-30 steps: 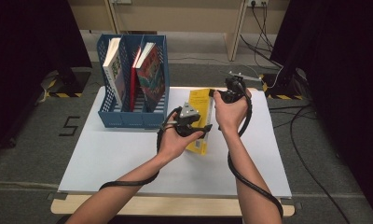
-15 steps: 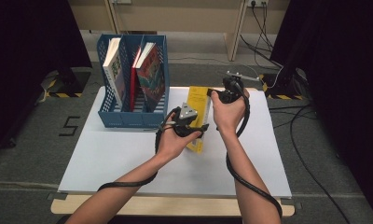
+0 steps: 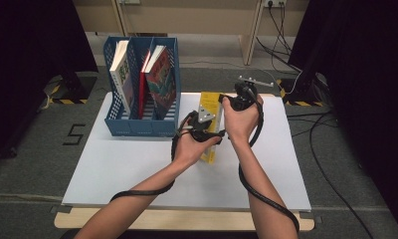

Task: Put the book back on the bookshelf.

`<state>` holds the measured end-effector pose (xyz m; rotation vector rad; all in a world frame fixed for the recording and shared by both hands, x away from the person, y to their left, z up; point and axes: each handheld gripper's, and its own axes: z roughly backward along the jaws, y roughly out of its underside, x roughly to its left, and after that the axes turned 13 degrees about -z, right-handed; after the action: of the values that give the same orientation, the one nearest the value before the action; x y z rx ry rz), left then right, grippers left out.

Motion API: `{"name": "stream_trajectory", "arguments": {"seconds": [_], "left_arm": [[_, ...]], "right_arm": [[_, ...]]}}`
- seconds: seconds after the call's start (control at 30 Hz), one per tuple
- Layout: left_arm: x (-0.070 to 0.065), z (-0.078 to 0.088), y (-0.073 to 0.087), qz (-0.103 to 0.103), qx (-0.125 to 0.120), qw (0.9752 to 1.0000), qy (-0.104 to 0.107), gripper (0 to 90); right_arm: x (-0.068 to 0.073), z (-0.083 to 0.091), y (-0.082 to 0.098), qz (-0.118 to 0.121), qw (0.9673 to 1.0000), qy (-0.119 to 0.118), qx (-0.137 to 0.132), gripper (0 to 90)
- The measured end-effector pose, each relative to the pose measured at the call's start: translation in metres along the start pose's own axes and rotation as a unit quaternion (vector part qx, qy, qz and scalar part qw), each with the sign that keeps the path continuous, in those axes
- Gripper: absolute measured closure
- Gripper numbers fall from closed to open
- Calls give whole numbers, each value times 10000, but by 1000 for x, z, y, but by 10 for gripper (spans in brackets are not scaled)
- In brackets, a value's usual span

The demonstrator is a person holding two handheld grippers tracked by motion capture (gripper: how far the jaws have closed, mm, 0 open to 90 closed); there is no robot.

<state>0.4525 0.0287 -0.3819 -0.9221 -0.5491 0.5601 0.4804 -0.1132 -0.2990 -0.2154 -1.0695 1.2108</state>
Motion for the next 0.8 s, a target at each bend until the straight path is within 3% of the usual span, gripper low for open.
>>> {"name": "stream_trajectory", "arguments": {"seconds": [0.8], "left_arm": [[6, -11, 4, 112, 253, 9993, -231, 306]], "right_arm": [[9, -2, 5, 20, 9999, -33, -92, 770]]}}
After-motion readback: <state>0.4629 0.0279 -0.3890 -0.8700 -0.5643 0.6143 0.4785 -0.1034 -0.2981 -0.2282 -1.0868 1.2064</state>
